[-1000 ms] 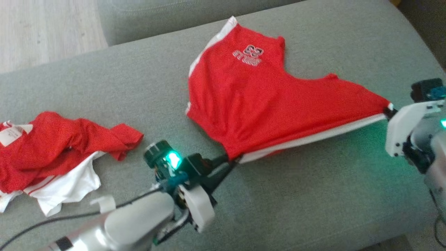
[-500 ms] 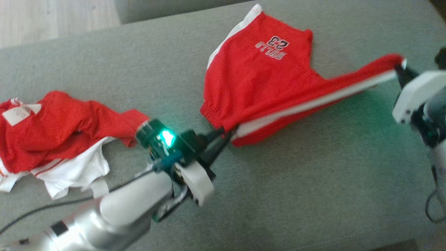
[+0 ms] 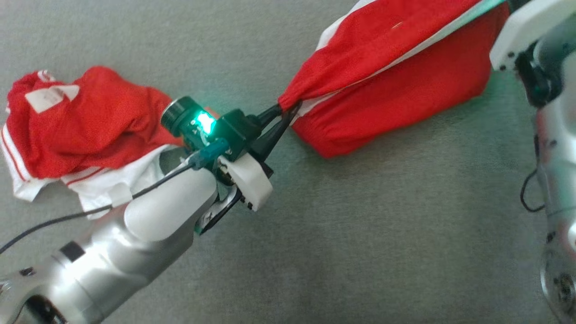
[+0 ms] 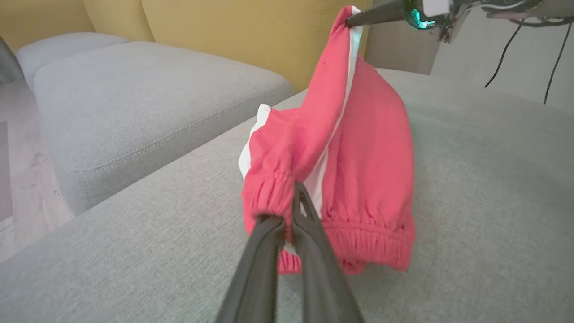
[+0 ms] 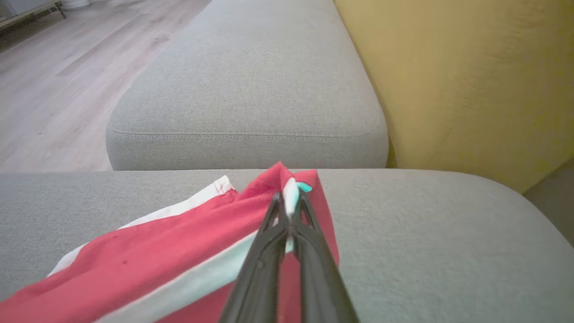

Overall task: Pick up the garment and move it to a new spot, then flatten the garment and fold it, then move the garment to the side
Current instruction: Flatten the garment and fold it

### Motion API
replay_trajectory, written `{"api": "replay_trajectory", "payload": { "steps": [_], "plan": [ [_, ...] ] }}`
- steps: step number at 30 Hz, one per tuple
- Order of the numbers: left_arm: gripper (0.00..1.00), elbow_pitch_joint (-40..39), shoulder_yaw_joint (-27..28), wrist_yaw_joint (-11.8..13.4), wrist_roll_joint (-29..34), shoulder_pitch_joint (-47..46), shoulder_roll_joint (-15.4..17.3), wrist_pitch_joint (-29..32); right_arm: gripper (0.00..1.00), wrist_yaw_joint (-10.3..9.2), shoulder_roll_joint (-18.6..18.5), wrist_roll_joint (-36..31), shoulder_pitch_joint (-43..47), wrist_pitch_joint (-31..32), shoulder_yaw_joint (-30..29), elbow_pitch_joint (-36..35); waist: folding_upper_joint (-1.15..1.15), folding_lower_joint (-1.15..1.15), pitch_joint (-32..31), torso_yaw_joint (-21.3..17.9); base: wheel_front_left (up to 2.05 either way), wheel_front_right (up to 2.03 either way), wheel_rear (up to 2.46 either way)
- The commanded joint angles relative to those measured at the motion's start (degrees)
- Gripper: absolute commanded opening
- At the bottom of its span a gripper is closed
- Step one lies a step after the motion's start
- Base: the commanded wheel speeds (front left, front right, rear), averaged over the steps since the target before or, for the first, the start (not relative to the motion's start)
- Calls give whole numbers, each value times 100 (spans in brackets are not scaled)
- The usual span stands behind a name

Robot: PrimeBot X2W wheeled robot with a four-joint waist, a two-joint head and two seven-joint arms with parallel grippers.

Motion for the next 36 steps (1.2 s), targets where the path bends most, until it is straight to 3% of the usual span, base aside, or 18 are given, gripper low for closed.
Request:
{"api": "replay_trajectory", "payload": {
  "steps": [1, 24, 25, 26, 27, 33, 36],
  "plan": [
    [0, -22, 232, -56, 5, -317, 36, -72, 0, -5, 65, -157, -378, -121, 86, -44, 0, -1, 238, 224, 0, 0, 0],
    [0, 717, 142, -194, 136, -803, -535, -371, 0, -5, 50, -781, -1582, -1329, 30, 1929, 0, -1, 777, 756, 0, 0, 0],
    [29, 742, 132, -198, 133, -802, -547, -369, 1, -5, 27, -791, -1605, -1355, -4, 2002, 0, -1, 775, 766, 0, 0, 0],
    [70, 768, 130, -196, 125, -800, -560, -368, 100, -5, 3, -824, -1621, -1373, -20, 2073, 0, -1, 771, 772, 0, 0, 0],
    [100, 792, 128, -191, 119, -800, -570, -370, 100, -5, -18, -879, -1639, -1394, -13, 2134, 0, -1, 766, 777, 0, 0, 0],
    [100, 884, 172, -68, 114, -774, -524, -445, 100, -5, -20, -879, -1724, -1671, -155, 2418, 0, -1, 608, 697, 0, 0, 0],
    [100, 817, 351, 171, 72, -717, -419, -573, 100, -5, 46, -709, -1705, -1831, -243, 2559, 0, -1, 338, 601, 0, 0, 0]
  ]
}}
